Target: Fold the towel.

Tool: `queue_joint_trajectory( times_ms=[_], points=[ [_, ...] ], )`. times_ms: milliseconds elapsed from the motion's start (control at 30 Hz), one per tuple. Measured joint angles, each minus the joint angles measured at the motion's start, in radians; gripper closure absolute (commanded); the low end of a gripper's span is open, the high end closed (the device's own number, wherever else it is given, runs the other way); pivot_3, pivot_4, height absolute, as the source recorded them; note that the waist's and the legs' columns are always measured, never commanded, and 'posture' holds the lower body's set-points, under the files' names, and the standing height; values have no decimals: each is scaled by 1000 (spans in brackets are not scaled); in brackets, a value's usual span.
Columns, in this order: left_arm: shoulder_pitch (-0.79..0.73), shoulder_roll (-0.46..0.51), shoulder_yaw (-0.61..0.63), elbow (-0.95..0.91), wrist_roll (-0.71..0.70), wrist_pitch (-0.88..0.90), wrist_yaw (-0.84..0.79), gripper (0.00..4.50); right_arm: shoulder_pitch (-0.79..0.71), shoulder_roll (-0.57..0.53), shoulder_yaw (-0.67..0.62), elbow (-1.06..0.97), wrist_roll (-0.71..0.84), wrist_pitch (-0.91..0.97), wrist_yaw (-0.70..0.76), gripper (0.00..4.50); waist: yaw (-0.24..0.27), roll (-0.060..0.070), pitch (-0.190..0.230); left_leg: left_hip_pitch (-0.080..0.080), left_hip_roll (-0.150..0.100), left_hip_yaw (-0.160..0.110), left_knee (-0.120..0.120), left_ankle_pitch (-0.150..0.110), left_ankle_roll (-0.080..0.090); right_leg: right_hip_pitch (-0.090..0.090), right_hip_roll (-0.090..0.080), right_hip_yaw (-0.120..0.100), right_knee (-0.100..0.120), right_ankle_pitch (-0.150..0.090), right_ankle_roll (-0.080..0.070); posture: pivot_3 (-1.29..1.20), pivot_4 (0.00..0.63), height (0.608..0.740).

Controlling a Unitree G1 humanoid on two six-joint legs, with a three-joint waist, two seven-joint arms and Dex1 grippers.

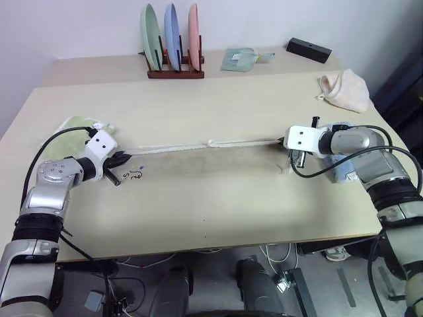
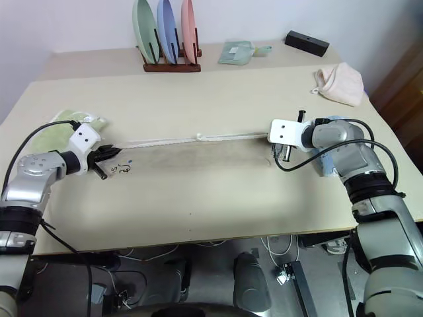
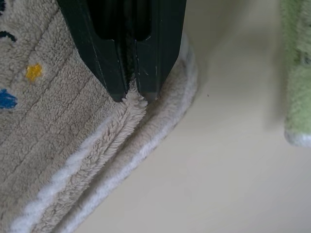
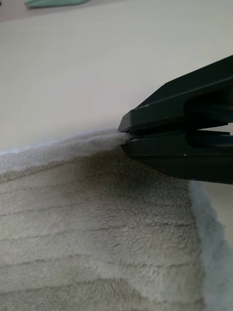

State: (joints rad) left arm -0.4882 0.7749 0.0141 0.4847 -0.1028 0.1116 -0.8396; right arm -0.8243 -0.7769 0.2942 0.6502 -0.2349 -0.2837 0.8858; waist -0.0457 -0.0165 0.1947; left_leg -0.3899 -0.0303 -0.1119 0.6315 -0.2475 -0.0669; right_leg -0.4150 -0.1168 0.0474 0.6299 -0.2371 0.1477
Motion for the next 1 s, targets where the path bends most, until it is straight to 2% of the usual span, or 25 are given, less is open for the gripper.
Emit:
queue_joint_trajectory(
  times_ms=[167, 267, 433, 600, 700, 733, 767, 867, 1000],
  points=[
    [-8, -6, 0, 23, 7, -11, 14, 4500, -32, 32, 6, 91, -28, -54, -29, 4432, 0, 0, 0, 0, 0, 0, 0, 0, 0, 0, 0, 0, 0, 0, 0, 0, 150, 740],
    [-17, -21, 8, 36, 2, 16, 35, 3516, -47, 39, 4, 124, -39, -56, -58, 3603, -1, 0, 0, 0, 0, 0, 0, 0, 0, 0, 0, 0, 1, 0, 0, 0, 150, 740],
    [-19, -28, 58, 45, -6, 28, 110, 1018, -30, -12, -19, 94, -55, -50, -79, 1142, 0, 0, 0, 0, 0, 0, 0, 0, 0, -1, 0, 0, 1, 0, 0, 0, 150, 740],
    [2, -64, 162, -20, -70, 65, 187, 1018, 103, -89, -127, -114, -20, 39, -101, 1142, 3, 0, 0, -1, 0, -1, 0, 0, 0, 0, 0, 0, 0, 0, 0, 0, 150, 740],
    [35, -90, 228, -121, -130, 110, 217, 952, 253, -106, -271, -341, 105, 241, -84, 253, 4, 0, 0, -1, 0, -1, 0, 0, 0, 0, 0, 0, 1, 0, 0, 0, 150, 740],
    [48, -100, 239, -163, -148, 127, 221, 952, 302, -105, -317, -424, 156, 323, -75, 71, 4, 0, 0, -1, 0, -2, 1, 0, 0, 0, 0, 0, 1, 0, 0, 0, 150, 740],
    [63, -110, 243, -210, -164, 144, 222, 952, 360, -97, -370, -524, 224, 428, -66, 71, 5, 0, 0, 0, 0, -2, 1, 0, 0, 1, 0, 0, 1, 0, 0, 0, 150, 740],
    [99, -128, 228, -323, -183, 173, 208, 952, 492, -11, -505, -797, 442, 726, -83, 71, 3, 0, 0, 1, 0, -2, 1, 0, 0, 3, 0, 0, 1, 0, 0, 0, 150, 740],
    [131, -144, 140, -442, -180, 202, 169, 952, 646, 142, -596, -1054, 714, 1075, -172, 71, 7, 0, 0, 2, 0, -3, 2, 0, 0, 4, 0, -1, 0, 0, 0, 0, 150, 740]
  ],
)
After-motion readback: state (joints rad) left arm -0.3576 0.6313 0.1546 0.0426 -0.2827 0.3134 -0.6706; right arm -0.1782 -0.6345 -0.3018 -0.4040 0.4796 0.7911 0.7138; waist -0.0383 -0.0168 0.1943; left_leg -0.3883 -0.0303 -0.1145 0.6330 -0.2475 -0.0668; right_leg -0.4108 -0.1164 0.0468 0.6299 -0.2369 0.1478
